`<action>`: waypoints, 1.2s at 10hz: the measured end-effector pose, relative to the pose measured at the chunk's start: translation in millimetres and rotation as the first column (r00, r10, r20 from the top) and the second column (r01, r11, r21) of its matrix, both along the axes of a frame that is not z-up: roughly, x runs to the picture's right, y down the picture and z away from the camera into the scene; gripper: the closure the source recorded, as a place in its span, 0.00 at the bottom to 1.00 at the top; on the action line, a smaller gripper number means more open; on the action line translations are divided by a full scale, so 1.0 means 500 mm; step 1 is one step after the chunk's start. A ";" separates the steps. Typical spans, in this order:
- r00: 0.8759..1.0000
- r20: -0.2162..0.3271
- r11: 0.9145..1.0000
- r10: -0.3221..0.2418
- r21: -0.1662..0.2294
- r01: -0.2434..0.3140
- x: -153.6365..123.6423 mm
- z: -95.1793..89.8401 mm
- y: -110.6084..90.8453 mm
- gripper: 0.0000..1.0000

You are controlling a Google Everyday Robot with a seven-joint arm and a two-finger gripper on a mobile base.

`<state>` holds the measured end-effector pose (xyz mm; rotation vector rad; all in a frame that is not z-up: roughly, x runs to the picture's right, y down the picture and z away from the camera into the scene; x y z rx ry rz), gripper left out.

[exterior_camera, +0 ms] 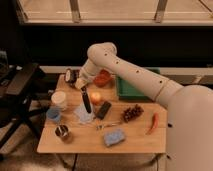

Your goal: Place brush in paper cup

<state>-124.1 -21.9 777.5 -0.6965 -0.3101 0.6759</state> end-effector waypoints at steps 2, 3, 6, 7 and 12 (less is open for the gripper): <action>0.998 -0.025 0.999 -0.050 -0.018 0.050 -0.015 0.021 0.027 1.00; 0.997 -0.040 0.997 -0.066 -0.046 0.064 -0.022 0.031 0.039 1.00; 0.997 -0.048 0.997 -0.065 -0.055 0.062 -0.016 0.034 0.041 1.00; 0.997 -0.048 0.997 -0.065 -0.054 0.062 -0.017 0.034 0.041 1.00; 0.993 -0.064 0.993 -0.100 0.049 0.103 -0.080 0.040 0.050 1.00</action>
